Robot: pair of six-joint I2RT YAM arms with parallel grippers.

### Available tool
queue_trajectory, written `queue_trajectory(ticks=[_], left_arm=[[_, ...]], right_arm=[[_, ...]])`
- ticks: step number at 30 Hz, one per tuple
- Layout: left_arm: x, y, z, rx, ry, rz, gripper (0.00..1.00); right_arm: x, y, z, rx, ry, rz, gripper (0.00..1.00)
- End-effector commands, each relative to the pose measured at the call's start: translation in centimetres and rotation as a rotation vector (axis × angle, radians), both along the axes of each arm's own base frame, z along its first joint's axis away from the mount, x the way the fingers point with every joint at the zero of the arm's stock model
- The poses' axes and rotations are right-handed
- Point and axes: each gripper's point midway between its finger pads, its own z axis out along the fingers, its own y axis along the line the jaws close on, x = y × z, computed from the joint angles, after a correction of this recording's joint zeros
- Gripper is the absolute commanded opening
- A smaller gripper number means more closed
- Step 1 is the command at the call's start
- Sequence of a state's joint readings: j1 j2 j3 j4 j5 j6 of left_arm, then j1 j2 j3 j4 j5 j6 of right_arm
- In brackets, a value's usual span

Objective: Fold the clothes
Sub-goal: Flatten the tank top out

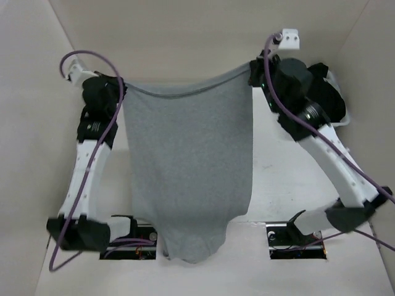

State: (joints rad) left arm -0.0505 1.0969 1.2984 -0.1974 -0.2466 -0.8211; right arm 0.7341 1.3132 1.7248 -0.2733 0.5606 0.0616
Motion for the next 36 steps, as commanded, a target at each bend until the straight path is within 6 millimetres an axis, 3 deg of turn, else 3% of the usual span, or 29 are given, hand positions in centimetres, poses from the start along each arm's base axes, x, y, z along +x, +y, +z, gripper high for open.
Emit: queue_trajectory(ticks=[1, 2, 5, 9, 12, 15, 18, 22, 24, 26, 31, 33, 36], left_arm=[[4.1, -0.4, 4.3, 0.03, -0.097, 0.009, 0.0], [5.6, -0.5, 4.8, 0.038, -0.096, 0.004, 0.0], [7.5, -1.0, 7.9, 0.058, -0.13, -0.011, 0.0], [7.1, -0.7, 13.2, 0.081, -0.224, -0.017, 0.0], [6.3, -0.1, 15.5, 0.103, -0.262, -0.002, 0.0], [5.3, 0.1, 16.5, 0.127, -0.279, 0.011, 0.0], [4.5, 0.2, 15.4, 0.139, -0.264, 0.034, 0.0], [3.0, -0.9, 10.4, 0.156, -0.205, 0.043, 0.0], [1.0, -1.6, 6.6, 0.153, -0.17, 0.04, 0.0], [-1.7, -2.5, 1.7, 0.15, -0.126, 0.029, 0.0], [-9.3, -3.4, -12.5, 0.161, 0.063, -0.025, 0.0], [-12.7, -3.3, -16.4, 0.139, 0.136, -0.061, 0.0], [-17.1, -2.6, -19.8, 0.109, 0.218, -0.107, 0.0]], right_arm=[[5.0, 1.5, 0.6, 0.155, 0.071, 0.159, 0.0], [6.7, 0.9, 1.3, 0.159, 0.073, 0.145, 0.0], [9.3, -1.0, 4.4, 0.177, 0.045, 0.112, 0.0], [9.0, -3.6, 9.5, 0.217, -0.055, 0.094, 0.0], [8.0, -5.7, 11.6, 0.251, -0.108, 0.081, 0.0], [7.2, -6.9, 11.4, 0.257, -0.087, 0.079, 0.0], [7.2, -7.5, 8.8, 0.243, -0.019, 0.056, 0.0], [5.8, -8.0, 2.7, 0.226, 0.08, 0.029, 0.0], [3.7, -7.8, -1.3, 0.228, 0.128, 0.024, 0.0], [0.9, -6.8, -6.4, 0.237, 0.192, 0.039, 0.0], [-7.7, -4.4, -19.9, 0.27, 0.376, 0.1, 0.0], [-11.3, -3.9, -24.1, 0.309, 0.462, 0.13, 0.0], [-16.6, -3.8, -28.4, 0.337, 0.579, 0.195, 0.0]])
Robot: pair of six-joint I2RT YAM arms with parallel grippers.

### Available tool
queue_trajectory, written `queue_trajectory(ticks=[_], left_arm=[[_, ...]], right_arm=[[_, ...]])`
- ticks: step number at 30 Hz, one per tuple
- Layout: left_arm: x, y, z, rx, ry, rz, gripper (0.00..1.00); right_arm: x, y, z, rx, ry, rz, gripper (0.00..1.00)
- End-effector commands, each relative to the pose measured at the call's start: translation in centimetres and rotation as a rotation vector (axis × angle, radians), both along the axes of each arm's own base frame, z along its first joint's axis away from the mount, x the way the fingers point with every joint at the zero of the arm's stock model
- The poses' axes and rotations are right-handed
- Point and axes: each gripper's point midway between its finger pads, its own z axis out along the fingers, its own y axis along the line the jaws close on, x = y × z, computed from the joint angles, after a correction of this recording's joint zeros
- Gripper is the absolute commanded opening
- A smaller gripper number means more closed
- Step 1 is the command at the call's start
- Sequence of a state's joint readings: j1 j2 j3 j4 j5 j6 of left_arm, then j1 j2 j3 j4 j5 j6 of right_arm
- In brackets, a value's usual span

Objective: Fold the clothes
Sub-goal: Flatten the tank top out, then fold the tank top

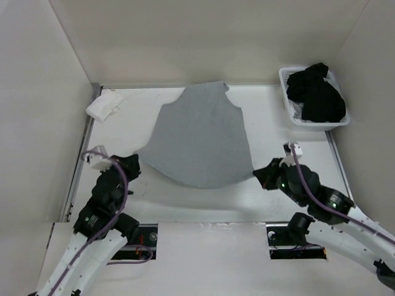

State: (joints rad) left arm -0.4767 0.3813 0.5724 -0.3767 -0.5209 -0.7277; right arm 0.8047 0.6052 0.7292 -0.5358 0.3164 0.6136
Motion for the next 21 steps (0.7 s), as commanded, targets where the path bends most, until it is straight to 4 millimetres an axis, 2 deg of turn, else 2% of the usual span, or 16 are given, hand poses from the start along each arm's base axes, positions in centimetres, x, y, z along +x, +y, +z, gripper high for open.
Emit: queue_trajectory(ticks=[1, 4, 7, 9, 11, 13, 15, 18, 21], left_arm=[[-4.1, 2.3, -1.6, -0.062, 0.048, 0.055, 0.0], [-6.4, 2.8, -2.7, -0.095, 0.1, 0.034, 0.0], [-7.3, 2.1, -3.2, -0.142, 0.141, -0.003, 0.0], [-7.4, 2.3, -3.6, -0.15, 0.158, 0.011, 0.0], [-6.8, 2.5, -3.7, -0.143, 0.156, 0.043, 0.0], [-5.4, 2.3, -3.4, -0.125, 0.147, 0.064, 0.0], [-3.3, 1.8, -2.6, -0.095, 0.126, 0.082, 0.0], [1.8, 0.1, -0.5, -0.049, 0.08, 0.093, 0.0], [7.7, -1.2, 1.5, -0.036, 0.045, 0.108, 0.0]], right_arm=[[-3.6, -0.9, -0.8, 0.15, 0.065, -0.054, 0.0], [-7.3, -1.1, -3.4, 0.144, 0.17, 0.016, 0.0], [-9.9, -0.4, -4.9, 0.122, 0.258, 0.086, 0.0], [-10.9, 0.5, -5.3, 0.106, 0.275, 0.119, 0.0], [-10.9, 1.5, -5.3, 0.062, 0.241, 0.132, 0.0], [-8.9, 1.9, -4.4, 0.009, 0.174, 0.082, 0.01], [-5.4, 2.1, -3.2, -0.033, 0.107, 0.023, 0.0], [0.8, 3.2, -1.0, 0.014, 0.012, 0.012, 0.0], [8.0, 2.5, 0.0, 0.075, -0.014, -0.033, 0.0]])
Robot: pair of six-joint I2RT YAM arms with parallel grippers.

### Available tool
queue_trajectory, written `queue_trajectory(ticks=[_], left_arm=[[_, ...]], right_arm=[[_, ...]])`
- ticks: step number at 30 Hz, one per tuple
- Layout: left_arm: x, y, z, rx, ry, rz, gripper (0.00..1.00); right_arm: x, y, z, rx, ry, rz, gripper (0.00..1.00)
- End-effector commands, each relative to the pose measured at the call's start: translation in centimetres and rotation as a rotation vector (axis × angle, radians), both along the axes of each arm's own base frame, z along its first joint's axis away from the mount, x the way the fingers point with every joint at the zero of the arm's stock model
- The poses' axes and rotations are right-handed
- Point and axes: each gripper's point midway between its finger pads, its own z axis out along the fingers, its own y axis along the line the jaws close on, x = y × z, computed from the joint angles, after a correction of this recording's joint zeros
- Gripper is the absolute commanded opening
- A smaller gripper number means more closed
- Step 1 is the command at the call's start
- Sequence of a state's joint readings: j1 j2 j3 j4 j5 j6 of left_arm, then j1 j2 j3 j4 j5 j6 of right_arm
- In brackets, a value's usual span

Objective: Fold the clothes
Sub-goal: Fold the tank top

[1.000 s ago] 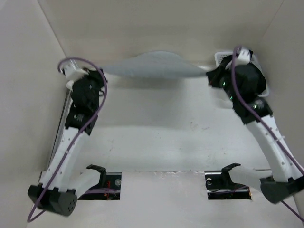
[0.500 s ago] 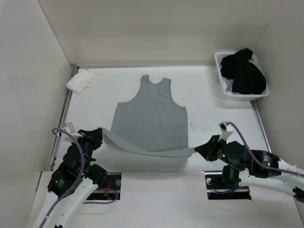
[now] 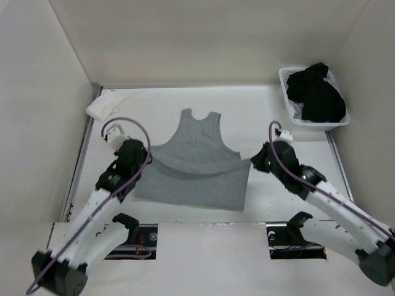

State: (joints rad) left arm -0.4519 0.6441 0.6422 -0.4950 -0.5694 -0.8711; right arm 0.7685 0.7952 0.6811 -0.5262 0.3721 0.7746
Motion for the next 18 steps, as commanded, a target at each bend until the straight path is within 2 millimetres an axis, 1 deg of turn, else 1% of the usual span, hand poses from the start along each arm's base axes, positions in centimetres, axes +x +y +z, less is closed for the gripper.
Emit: queue_trajectory(ticks=[1, 3, 4, 5, 6, 8, 9, 10, 11, 12, 13, 14, 15, 16, 17, 18], left_arm=[[7.8, -1.5, 6.9, -0.045, -0.219, 0.012, 0.0], [11.9, -1.4, 7.7, -0.068, -0.22, 0.024, 0.0], [13.9, -1.1, 8.0, -0.075, -0.218, 0.029, 0.0], [15.9, -1.1, 8.1, -0.083, -0.209, 0.031, 0.0], [17.4, -1.0, 8.0, -0.082, -0.199, 0.033, 0.0], [21.1, -1.0, 7.4, -0.058, -0.164, 0.036, 0.01], [23.0, -1.1, 6.9, -0.047, -0.147, 0.035, 0.02], [24.9, -1.0, 6.4, -0.029, -0.13, 0.036, 0.04], [26.7, -1.1, 5.5, -0.002, -0.105, 0.027, 0.1], [28.3, -1.7, 4.5, 0.008, -0.072, -0.005, 0.21], [29.4, -2.2, 3.4, 0.012, -0.033, -0.04, 0.31], [29.7, -2.1, 2.2, 0.007, 0.008, -0.05, 0.38], [29.4, -2.1, 1.4, 0.006, 0.032, -0.048, 0.41], [28.5, -1.8, 0.8, -0.003, 0.05, -0.039, 0.43], [27.2, -1.6, 0.3, -0.001, 0.051, -0.034, 0.43], [25.2, -1.5, -0.4, -0.007, 0.041, -0.025, 0.42]], right_arm=[[8.5, 1.9, 6.5, 0.13, -0.222, 0.09, 0.0], [12.5, 1.5, 7.2, 0.147, -0.231, 0.067, 0.0], [14.0, 1.3, 7.3, 0.15, -0.225, 0.057, 0.0], [16.1, 1.0, 7.6, 0.159, -0.219, 0.044, 0.0], [17.8, 0.8, 7.6, 0.169, -0.213, 0.035, 0.0], [21.2, 0.5, 7.7, 0.176, -0.203, 0.014, 0.0], [23.5, 0.3, 7.3, 0.183, -0.184, 0.001, 0.0], [24.9, 0.3, 6.9, 0.181, -0.173, -0.008, 0.01], [26.8, 0.1, 6.4, 0.178, -0.166, -0.03, 0.04], [28.6, 0.1, 5.8, 0.182, -0.152, -0.046, 0.12], [29.9, 0.4, 5.0, 0.188, -0.132, -0.052, 0.25], [30.5, 0.6, 4.0, 0.191, -0.104, -0.055, 0.38], [30.6, 0.6, 3.4, 0.183, -0.087, -0.06, 0.46], [30.3, 0.4, 2.7, 0.172, -0.078, -0.067, 0.5], [29.6, 0.6, 2.0, 0.165, -0.077, -0.069, 0.51], [28.4, 0.8, 1.4, 0.163, -0.076, -0.068, 0.51]])
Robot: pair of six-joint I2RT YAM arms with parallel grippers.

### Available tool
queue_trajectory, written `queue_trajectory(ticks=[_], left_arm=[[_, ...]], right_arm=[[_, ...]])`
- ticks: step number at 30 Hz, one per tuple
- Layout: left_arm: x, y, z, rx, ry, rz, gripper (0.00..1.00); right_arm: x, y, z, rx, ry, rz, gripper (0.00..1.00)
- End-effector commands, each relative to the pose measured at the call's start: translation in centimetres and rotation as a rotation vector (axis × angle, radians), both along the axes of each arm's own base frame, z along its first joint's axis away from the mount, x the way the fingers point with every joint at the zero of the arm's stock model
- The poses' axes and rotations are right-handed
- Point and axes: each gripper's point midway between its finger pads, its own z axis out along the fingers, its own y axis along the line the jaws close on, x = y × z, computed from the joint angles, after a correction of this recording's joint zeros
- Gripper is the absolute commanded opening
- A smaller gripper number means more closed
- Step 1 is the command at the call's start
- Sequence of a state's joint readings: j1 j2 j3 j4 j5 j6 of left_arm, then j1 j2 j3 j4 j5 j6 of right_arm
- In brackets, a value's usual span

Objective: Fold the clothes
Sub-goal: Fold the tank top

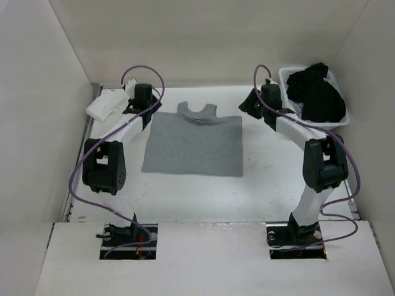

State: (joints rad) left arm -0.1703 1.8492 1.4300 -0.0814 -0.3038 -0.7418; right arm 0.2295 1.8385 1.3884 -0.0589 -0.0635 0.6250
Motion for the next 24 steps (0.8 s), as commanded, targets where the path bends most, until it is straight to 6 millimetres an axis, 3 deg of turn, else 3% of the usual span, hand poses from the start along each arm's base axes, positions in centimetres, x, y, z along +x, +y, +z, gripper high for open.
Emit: queue_trajectory(ticks=[1, 3, 7, 9, 12, 15, 19, 24], left_arm=[[-4.8, 0.4, 1.2, -0.014, -0.038, -0.009, 0.41], [-9.1, 0.6, -0.9, -0.064, -0.057, 0.013, 0.39], [-17.7, 1.4, -6.2, -0.144, -0.006, 0.012, 0.35], [-21.1, 2.0, -8.1, -0.199, 0.017, 0.029, 0.34], [-24.5, 3.1, -9.9, -0.261, 0.045, 0.057, 0.34], [-26.7, 3.6, -11.2, -0.281, 0.085, 0.068, 0.35], [-28.3, 4.0, -13.0, -0.3, 0.131, 0.085, 0.39], [-28.2, 4.1, -14.8, -0.308, 0.188, 0.088, 0.38]], right_arm=[[-2.5, 1.3, 0.4, 0.01, -0.035, 0.028, 0.5], [-6.3, 2.1, -1.0, -0.003, -0.043, 0.045, 0.44], [-14.7, 3.6, -3.7, 0.005, -0.045, 0.093, 0.09], [-18.1, 3.9, -5.1, 0.009, -0.032, 0.105, 0.04], [-21.9, 4.1, -6.7, 0.015, -0.008, 0.121, 0.07], [-24.2, 3.4, -8.2, 0.002, 0.023, 0.103, 0.19], [-25.3, 2.2, -9.5, -0.001, 0.047, 0.082, 0.28], [-25.5, 1.6, -9.8, 0.005, 0.056, 0.059, 0.43]])
